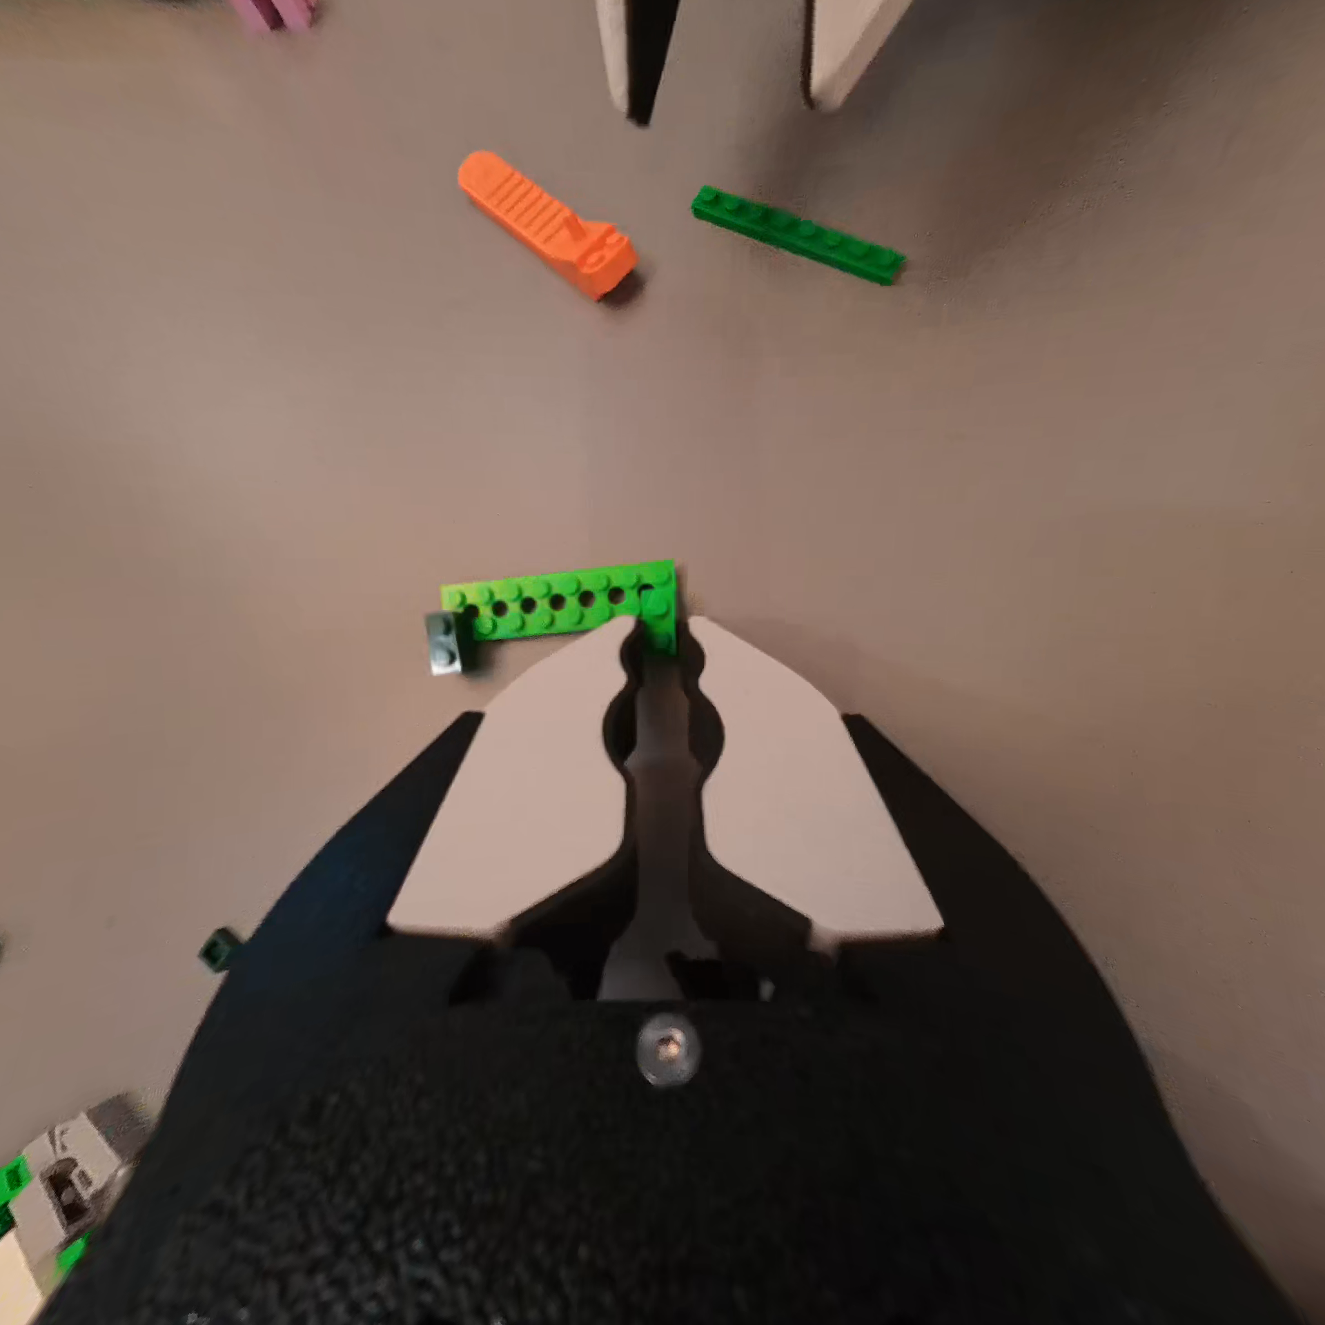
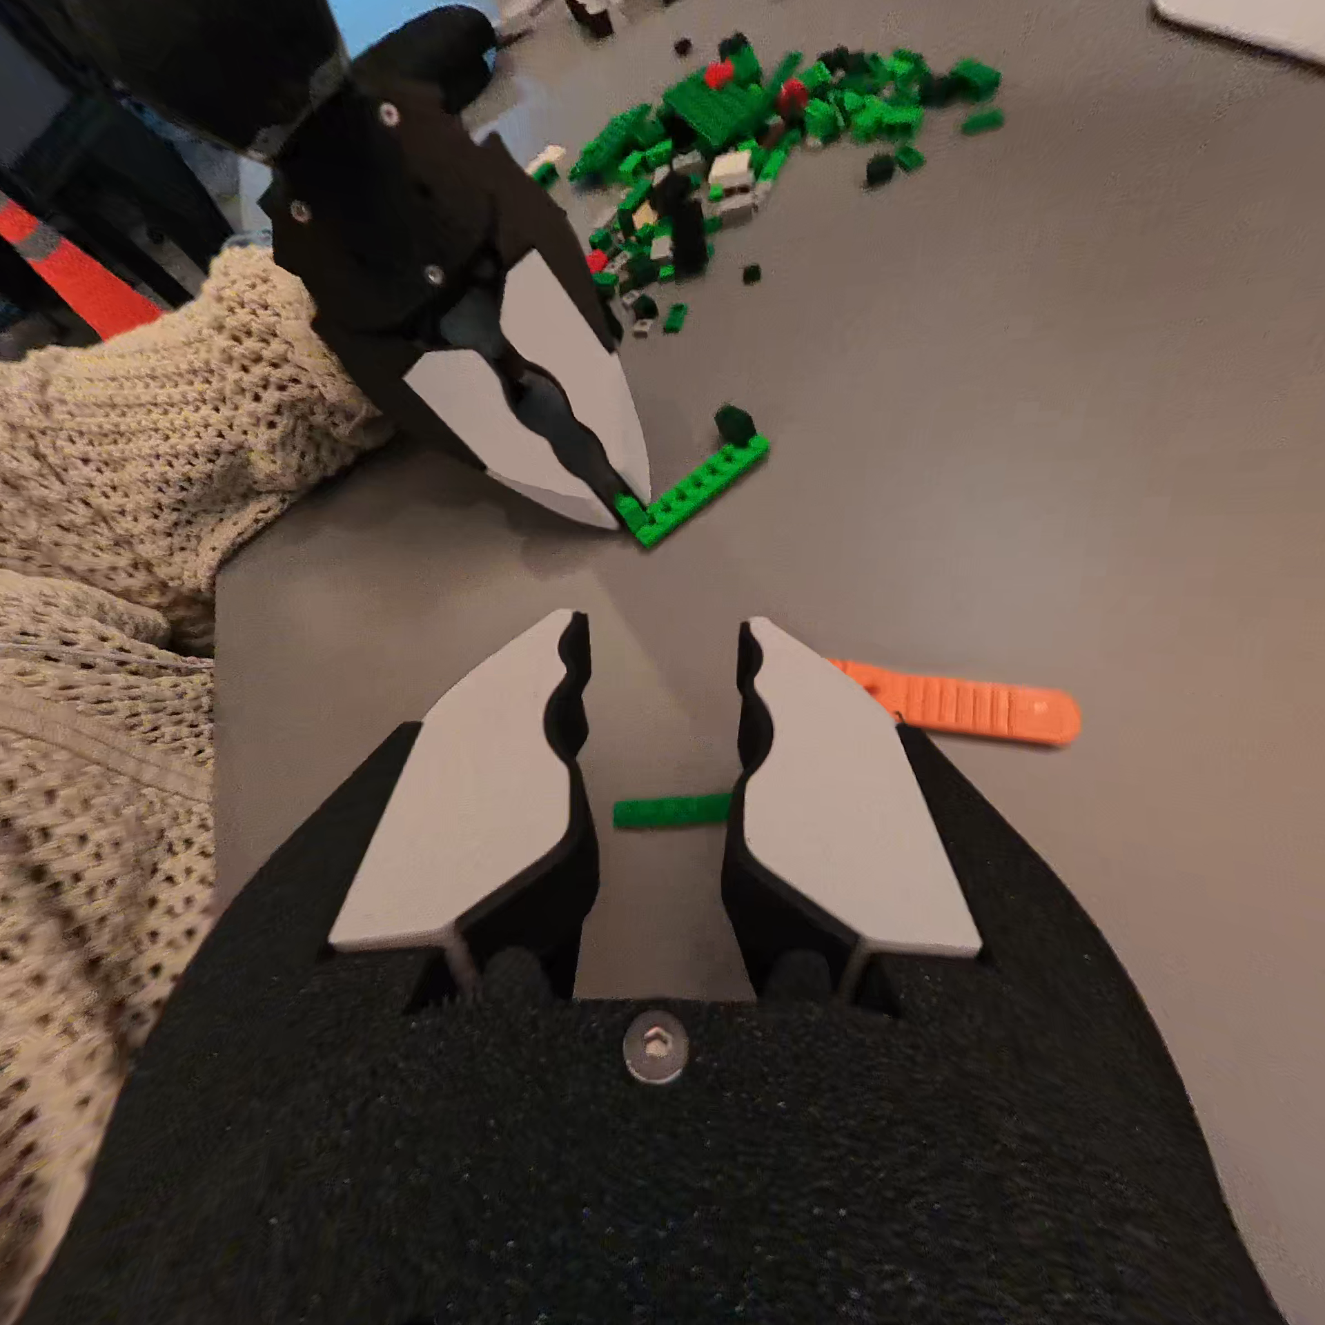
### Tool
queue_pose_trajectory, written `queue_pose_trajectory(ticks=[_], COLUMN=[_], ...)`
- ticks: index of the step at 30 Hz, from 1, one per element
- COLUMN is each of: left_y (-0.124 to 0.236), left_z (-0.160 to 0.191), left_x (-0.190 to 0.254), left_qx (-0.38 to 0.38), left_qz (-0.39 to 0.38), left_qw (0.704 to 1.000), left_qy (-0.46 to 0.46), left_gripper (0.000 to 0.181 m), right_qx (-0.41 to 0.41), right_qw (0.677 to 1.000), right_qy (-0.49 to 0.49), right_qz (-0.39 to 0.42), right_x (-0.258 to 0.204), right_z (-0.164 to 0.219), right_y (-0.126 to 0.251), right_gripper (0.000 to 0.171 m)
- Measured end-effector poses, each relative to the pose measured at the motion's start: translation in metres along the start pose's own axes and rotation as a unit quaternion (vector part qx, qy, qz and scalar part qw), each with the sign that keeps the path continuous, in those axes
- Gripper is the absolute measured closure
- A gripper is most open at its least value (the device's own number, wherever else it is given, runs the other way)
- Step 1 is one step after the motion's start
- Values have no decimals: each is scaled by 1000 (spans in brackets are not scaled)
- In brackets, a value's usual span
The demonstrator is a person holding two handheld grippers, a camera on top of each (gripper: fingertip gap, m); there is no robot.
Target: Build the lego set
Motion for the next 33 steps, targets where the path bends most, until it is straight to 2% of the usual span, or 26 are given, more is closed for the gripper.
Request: queue_pose_trajectory(ticks=[1,4,6,9,12,17,19,20,24,27,30,33], left_y=[0,0,3,10,11,7,5,4,10,24,29,27], left_z=[0,0,-5,-18,-28,-36,-37,-37,-26,-24,-28,-26], left_x=[0,0,1,8,21,35,39,41,53,52,47,44], left_qx=[2,6,31,82,111,123,122,123,92,102,122,120], left_qz=[-4,-36,-68,-127,-152,-171,-165,-149,-58,-73,-90,-106], left_qw=[1000,999,994,978,958,936,934,934,933,926,930,931], left_qy=[-9,-39,-79,-145,-216,-282,-294,-300,-344,-357,-334,-329], left_gripper=[173,174,174,174,174,174,174,171,177,181,181,181], right_qx=[4,-7,-2,55,123,120,109,104,81,40,-19,-104], right_qw=[1000,996,995,998,992,991,992,993,995,983,938,886], right_qy=[21,89,99,36,-37,-52,-43,-32,52,172,320,403], right_qz=[4,19,28,6,-20,-23,-39,-38,-10,59,130,204], right_x=[-4,-14,-17,-17,-12,-10,-14,-15,-15,-15,-23,-32], right_z=[-1,0,0,-8,-17,-19,-19,-19,-16,-10,-3,4], right_y=[-6,-21,-27,-33,-31,-34,-37,-37,-32,-27,-32,-48], right_gripper=[133,139,143,142,138,143,161,164,167,167,166,166])
Point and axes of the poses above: each gripper's, where its closed fingertips meet, y back along the fingers, z out of its underside, x = y × z across the jaws, the point moved 9 cm from there along y, back along the fingers, and after that the axes turned 7 degrees about x, right-handed, at the moved point
